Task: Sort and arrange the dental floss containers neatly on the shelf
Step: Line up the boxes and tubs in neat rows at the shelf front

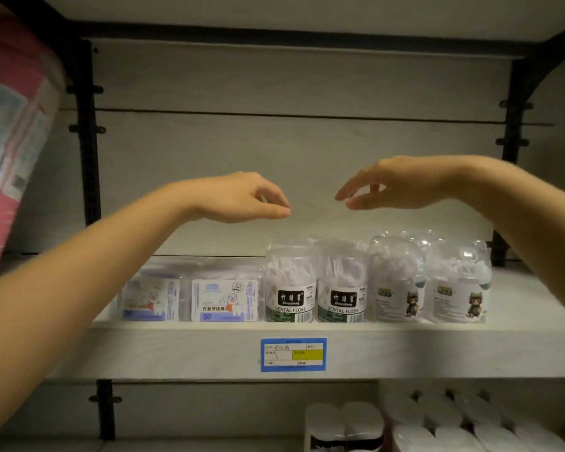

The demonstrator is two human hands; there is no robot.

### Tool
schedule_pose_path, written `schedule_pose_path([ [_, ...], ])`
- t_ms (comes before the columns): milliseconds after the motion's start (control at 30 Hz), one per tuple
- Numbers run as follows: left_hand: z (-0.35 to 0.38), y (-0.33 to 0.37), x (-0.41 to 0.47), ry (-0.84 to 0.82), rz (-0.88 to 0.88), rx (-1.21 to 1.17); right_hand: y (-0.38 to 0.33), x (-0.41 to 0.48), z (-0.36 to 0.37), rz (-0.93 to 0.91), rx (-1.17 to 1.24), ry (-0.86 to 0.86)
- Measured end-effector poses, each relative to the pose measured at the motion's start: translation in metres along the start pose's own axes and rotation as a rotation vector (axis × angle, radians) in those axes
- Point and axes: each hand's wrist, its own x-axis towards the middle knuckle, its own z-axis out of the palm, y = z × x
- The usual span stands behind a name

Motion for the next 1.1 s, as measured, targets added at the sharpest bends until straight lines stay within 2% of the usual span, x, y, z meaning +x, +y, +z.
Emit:
schedule_pose_path([
  [167, 0.013, -0.002, 0.034, -0.29, -0.07, -0.078, -0.001, 0.033, 0.016, 0.058, 0.102, -0.215],
  [233, 0.017, -0.004, 0.04, -0.34, -0.079, -0.071, -0.003, 0.038, 0.02, 0.073, 0.137, -0.294],
  [400, 0.015, -0.004, 0.038, -0.326, -0.048, -0.107, -0.006, 0.041, 0.021, 0.056, 0.084, -0.326],
  [1000, 0.017, -0.004, 0.035, -0.299, -0.038, -0.154, -0.002, 0.048, 0.025, -0.006, 0.164, -0.308],
  [1100, 0.017, -0.006, 0.037, -0.215, -0.054, -0.152, 0.0, 0.049, 0.023, 0.022, 0.167, -0.289],
])
